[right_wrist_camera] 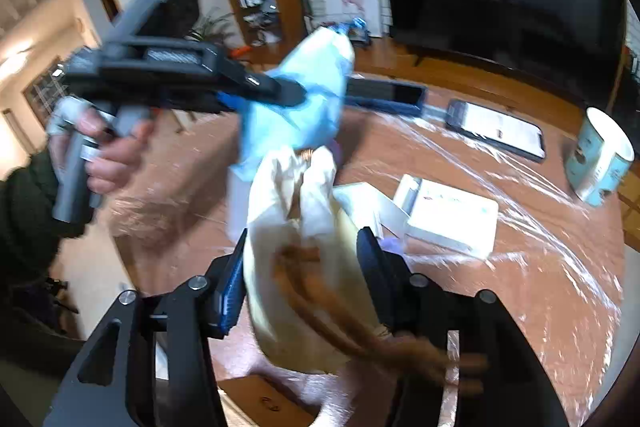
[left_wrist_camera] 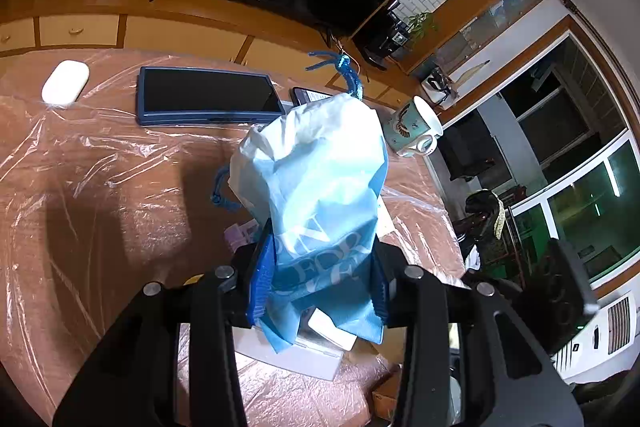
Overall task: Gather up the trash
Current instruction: 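Carry the blue bag with the left tool while the right tool carries the yellow bag toward the bin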
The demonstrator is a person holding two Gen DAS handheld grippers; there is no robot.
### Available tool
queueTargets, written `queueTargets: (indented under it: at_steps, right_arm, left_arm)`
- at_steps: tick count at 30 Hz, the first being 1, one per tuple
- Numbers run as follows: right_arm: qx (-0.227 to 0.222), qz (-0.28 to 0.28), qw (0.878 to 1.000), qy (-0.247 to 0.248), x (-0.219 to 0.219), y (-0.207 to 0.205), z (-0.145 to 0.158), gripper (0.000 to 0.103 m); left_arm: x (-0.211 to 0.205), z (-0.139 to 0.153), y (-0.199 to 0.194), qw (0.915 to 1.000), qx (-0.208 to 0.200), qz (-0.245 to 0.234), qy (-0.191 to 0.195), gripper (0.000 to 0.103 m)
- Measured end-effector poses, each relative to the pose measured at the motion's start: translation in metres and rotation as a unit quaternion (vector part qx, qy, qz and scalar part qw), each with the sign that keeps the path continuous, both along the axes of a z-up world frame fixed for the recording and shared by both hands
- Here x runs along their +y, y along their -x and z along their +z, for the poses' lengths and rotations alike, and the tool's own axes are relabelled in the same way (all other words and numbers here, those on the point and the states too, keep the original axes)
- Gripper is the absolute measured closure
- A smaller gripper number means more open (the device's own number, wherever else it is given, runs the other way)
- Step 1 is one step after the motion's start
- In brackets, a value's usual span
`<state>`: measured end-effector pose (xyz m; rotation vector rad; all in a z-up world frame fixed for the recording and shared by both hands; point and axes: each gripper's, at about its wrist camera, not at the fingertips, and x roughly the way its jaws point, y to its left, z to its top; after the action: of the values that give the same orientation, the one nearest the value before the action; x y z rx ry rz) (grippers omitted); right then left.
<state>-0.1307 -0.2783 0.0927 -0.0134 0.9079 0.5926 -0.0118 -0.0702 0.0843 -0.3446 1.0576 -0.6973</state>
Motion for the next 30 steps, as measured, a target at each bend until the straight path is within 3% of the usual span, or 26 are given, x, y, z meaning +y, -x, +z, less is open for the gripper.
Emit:
queueTargets:
  at_steps: [2, 3, 4, 7, 12, 30]
  right_arm:
    - [0.014, -0.015, 1.000, -0.019, -0.009, -0.004, -0.006, 0.049]
    - [0.020, -0.022, 0.999, -0.030, -0.013, -0.004, -0.007, 0.053]
    - [0.018, -0.026, 0.999, -0.034, -0.016, -0.002, -0.006, 0.064]
    - [0.012, -0.048, 0.997, -0.060, -0.026, 0.000, -0.001, 0.070]
    - [0.005, -0.080, 0.992, -0.100, -0.040, 0.002, 0.013, 0.070]
    - [-0.050, -0.137, 0.983, -0.113, -0.035, 0.052, 0.058, 0.070]
  left_arm:
    - [0.001, 0.001, 0.002, 1.0000, -0.001, 0.000, 0.001, 0.061]
    - [0.002, 0.001, 0.003, 1.0000, -0.002, 0.001, 0.001, 0.061]
    - [0.003, 0.000, 0.004, 1.0000, -0.004, 0.002, 0.000, 0.061]
    - [0.006, 0.001, 0.006, 1.0000, -0.009, 0.003, 0.001, 0.061]
    - [0.013, 0.005, 0.015, 0.9997, -0.022, 0.005, 0.005, 0.061]
    - [0.034, 0.025, 0.067, 0.9963, -0.084, -0.015, 0.009, 0.061]
